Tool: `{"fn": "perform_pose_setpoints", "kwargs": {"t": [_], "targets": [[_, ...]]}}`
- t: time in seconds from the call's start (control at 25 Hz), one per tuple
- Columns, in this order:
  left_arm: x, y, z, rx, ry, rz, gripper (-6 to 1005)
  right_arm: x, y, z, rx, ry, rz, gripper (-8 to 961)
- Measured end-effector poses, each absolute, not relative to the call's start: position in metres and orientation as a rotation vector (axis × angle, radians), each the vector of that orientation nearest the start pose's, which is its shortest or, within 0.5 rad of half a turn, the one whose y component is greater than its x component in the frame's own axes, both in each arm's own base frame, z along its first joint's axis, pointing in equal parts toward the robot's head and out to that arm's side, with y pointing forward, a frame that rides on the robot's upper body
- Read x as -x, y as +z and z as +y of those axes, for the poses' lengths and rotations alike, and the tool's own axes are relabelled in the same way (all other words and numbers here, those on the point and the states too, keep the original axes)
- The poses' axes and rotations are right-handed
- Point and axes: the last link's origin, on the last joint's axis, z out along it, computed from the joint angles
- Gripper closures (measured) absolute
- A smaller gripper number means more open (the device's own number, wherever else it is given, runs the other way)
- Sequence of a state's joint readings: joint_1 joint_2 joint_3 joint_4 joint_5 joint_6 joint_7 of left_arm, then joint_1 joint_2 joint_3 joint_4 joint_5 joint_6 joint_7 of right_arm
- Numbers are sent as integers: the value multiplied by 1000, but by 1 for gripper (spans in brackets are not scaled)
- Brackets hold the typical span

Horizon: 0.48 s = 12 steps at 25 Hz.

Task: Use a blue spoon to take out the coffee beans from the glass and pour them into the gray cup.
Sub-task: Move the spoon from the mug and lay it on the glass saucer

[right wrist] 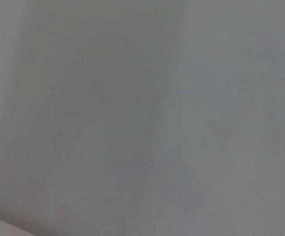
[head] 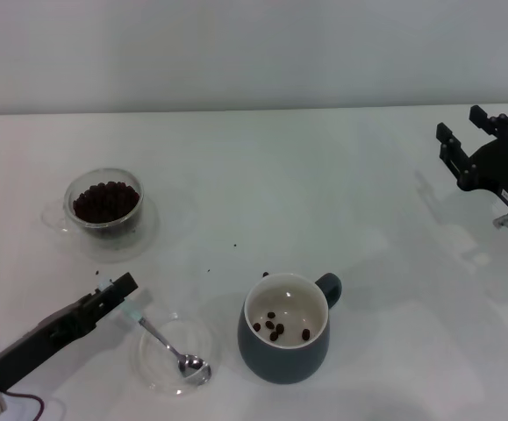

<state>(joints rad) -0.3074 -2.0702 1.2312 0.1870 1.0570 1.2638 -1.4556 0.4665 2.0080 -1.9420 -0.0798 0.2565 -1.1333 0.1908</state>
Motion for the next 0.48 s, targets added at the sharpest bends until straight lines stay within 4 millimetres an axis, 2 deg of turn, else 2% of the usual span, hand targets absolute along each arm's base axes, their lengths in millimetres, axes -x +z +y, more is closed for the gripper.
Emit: {"fn": "perform_pose_setpoints", "kwargs": {"t": [0.48], "targets": [[353,-53,243,1919,-1046,-1549,455,-339,-1,338,1836,558,369,440]]}}
